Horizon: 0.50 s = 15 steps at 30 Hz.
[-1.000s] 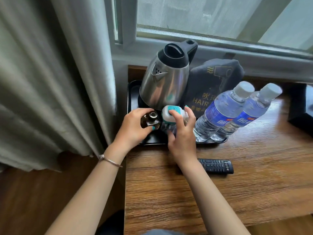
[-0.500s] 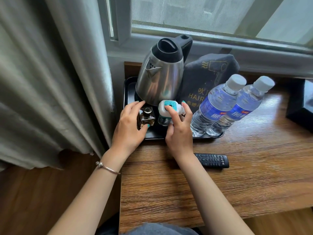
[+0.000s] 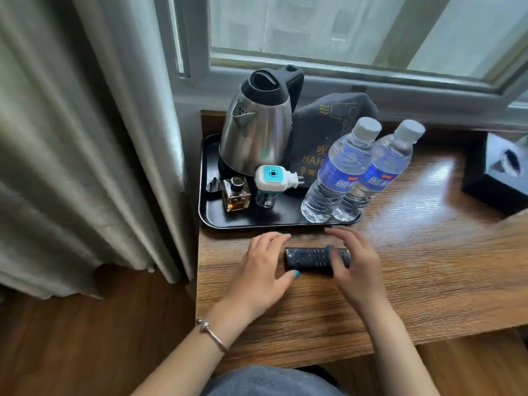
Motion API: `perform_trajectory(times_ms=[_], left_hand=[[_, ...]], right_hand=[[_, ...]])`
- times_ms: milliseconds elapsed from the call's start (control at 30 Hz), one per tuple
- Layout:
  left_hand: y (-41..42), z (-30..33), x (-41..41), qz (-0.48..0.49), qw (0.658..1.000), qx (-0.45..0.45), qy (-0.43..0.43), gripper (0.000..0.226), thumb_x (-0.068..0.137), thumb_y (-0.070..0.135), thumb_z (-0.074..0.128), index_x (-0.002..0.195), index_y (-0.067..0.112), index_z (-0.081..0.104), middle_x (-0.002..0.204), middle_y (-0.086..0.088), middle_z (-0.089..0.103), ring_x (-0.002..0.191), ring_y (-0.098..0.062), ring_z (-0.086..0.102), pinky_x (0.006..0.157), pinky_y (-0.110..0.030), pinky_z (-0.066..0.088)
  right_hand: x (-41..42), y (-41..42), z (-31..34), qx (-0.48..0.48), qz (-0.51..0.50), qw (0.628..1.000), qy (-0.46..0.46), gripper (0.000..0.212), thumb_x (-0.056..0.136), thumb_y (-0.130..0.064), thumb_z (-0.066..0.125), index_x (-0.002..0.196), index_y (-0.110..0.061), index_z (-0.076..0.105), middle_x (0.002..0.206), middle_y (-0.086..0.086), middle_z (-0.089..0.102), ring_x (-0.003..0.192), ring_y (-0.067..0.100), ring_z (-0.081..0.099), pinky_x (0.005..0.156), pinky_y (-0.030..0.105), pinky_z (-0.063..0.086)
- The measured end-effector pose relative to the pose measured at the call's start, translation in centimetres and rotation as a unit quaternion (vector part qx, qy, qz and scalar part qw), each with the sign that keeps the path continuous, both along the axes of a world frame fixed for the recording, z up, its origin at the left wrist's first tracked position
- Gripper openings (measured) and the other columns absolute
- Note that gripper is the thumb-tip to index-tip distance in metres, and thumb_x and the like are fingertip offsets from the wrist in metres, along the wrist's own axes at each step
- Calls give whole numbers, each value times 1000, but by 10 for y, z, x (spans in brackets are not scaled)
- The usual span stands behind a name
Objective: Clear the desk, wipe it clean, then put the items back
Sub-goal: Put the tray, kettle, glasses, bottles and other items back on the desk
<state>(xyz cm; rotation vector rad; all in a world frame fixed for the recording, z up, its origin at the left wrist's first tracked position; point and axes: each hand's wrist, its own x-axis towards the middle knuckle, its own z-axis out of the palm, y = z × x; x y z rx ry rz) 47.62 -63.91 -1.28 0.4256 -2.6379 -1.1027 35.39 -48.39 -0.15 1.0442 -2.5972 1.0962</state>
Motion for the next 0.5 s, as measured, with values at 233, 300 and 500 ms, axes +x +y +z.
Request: perform_trajectory(times_ms=[233, 300, 500], left_hand=[[6, -7, -16, -34, 998, -36, -25, 55, 89, 35, 65, 139, 26, 44, 135, 10, 47, 127, -6, 36, 113, -25, 27], [5, -7, -16, -43, 998, -47, -16, 49, 88, 32, 67, 134, 26, 50, 128, 10, 51, 121, -7, 40, 108, -24, 30], [-10, 10, 4, -48, 998, -32, -32, 49, 84, 31, 72, 131, 30, 56, 123, 18, 51, 115, -6, 50, 100, -28, 42]], right_hand=[[-11, 47, -7, 225, -28, 969, -102, 60, 84, -32, 73, 138, -37, 49, 141, -17, 43, 140, 18, 26, 118, 41, 16], [-11, 49, -8, 178, -17, 979, -101, 56, 82, -22, 76, 132, -36, 56, 127, -20, 48, 130, 14, 37, 114, 33, 25], [-9, 42, 12, 196, 54, 974, -101, 50, 77, -17, 79, 121, -36, 63, 107, -26, 50, 111, 5, 43, 91, 18, 30]])
